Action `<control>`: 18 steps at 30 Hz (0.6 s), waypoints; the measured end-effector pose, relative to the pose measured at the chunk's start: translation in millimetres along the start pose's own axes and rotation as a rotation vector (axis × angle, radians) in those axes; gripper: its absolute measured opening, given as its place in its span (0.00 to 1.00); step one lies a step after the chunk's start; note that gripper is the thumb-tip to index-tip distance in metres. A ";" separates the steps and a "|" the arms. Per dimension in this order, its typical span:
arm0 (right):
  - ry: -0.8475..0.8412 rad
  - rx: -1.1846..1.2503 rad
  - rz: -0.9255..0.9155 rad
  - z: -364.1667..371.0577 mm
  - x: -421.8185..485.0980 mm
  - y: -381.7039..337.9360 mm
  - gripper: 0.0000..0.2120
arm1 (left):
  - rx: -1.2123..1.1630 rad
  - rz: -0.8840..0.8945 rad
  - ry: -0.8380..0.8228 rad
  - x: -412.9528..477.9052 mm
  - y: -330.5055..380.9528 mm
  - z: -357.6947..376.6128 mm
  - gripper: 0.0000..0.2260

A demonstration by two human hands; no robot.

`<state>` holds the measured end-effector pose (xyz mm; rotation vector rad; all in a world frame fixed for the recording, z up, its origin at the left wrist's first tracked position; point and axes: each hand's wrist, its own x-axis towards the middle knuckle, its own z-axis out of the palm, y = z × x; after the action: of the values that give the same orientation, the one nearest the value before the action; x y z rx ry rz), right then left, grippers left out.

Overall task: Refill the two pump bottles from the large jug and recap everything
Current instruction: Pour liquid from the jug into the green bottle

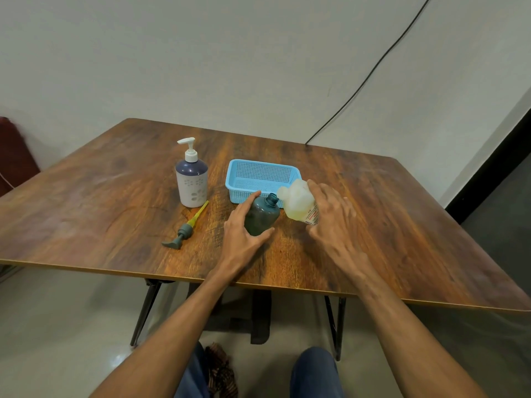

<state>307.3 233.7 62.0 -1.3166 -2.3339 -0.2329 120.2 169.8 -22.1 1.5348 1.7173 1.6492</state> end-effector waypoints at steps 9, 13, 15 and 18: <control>0.000 -0.068 -0.029 -6.0 1.6 0.9 0.47 | 0.002 0.007 -0.018 0.4 0.9 0.0 0.39; -0.008 -0.074 -0.033 -7.7 1.3 0.5 0.47 | 0.008 0.001 -0.018 1.1 0.0 0.2 0.39; -0.003 -0.078 -0.035 -7.9 1.6 0.5 0.46 | 0.007 -0.003 -0.019 1.1 -0.4 0.0 0.39; -0.002 -0.086 -0.038 -7.6 2.4 1.2 0.46 | 0.014 -0.002 -0.020 1.5 -1.1 0.5 0.39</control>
<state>309.5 233.4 69.8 -1.3139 -2.3756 -0.3471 119.5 171.5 -22.5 1.5504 1.7225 1.6193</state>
